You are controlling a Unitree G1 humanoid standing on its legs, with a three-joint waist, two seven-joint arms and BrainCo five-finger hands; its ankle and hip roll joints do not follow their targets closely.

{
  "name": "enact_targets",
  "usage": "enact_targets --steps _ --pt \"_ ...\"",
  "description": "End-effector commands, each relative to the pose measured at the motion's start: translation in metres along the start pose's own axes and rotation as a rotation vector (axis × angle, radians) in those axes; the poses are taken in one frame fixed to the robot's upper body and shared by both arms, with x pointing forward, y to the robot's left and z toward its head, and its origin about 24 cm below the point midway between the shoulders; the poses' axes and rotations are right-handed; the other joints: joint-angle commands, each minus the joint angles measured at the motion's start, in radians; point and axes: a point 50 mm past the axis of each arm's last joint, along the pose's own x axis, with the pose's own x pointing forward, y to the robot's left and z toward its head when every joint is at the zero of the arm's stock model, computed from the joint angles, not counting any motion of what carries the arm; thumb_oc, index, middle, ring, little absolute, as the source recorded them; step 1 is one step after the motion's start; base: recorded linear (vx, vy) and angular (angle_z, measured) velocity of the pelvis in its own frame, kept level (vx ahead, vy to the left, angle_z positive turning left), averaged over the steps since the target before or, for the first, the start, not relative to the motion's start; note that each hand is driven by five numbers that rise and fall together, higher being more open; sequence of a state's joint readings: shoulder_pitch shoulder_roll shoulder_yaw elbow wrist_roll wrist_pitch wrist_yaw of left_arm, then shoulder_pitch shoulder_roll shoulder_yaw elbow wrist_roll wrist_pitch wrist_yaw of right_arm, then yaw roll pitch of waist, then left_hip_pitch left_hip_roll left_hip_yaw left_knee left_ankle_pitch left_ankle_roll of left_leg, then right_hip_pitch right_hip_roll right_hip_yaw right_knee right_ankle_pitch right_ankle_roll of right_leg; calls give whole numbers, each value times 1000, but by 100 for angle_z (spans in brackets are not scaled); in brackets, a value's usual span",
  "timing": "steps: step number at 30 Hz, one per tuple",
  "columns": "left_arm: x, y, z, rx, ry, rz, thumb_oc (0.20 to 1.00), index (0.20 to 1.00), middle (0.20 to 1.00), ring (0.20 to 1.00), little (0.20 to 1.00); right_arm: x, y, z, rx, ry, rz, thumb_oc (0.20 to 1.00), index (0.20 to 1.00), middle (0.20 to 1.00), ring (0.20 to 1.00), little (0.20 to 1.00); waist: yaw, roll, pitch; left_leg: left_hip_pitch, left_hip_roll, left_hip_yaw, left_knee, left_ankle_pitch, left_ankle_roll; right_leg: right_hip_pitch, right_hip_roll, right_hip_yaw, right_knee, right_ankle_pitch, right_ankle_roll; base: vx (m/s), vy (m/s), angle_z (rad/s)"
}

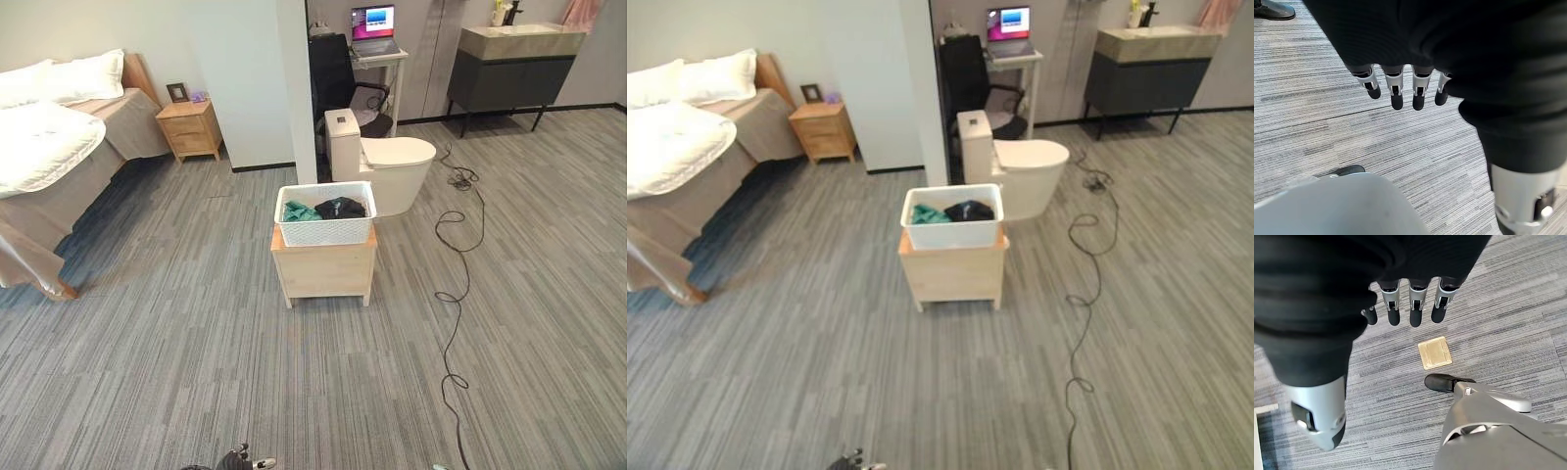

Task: Grab the laundry basket,head to the washer,open it,put in the laundry and shut it.

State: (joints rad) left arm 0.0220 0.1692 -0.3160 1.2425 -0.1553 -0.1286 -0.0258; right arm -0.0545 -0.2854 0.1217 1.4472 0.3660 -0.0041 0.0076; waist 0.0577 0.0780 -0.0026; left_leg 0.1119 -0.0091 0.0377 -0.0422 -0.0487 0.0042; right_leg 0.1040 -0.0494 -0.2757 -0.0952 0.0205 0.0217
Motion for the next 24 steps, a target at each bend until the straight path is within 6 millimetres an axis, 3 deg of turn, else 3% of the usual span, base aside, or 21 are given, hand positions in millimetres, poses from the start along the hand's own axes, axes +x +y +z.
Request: enact_targets --steps 1,11,24 --pt "2 14 4 20 14 32 1000 1000 1000 1000 1000 0 12 6 -76 17 23 1000 1000 1000 1000 1000 19 -58 -42 -53 61 -22 -45 23 -62 14 -133 17 8 -21 112 0 0 0" --pt "0 18 -1 -24 28 65 1000 1000 1000 1000 1000 0 38 4 -117 -12 97 1000 1000 1000 1000 1000 16 -68 -44 -54 63 -18 -45 24 -65 12 -130 19 8 -20 111 0 0 0" --pt "-1 20 -6 -43 41 70 1000 1000 1000 1000 1000 -1 49 4 -152 -30 138 1000 1000 1000 1000 1000 13 -76 -40 -57 66 -14 -45 27 -67 6 -128 26 8 -18 110 0 0 0"
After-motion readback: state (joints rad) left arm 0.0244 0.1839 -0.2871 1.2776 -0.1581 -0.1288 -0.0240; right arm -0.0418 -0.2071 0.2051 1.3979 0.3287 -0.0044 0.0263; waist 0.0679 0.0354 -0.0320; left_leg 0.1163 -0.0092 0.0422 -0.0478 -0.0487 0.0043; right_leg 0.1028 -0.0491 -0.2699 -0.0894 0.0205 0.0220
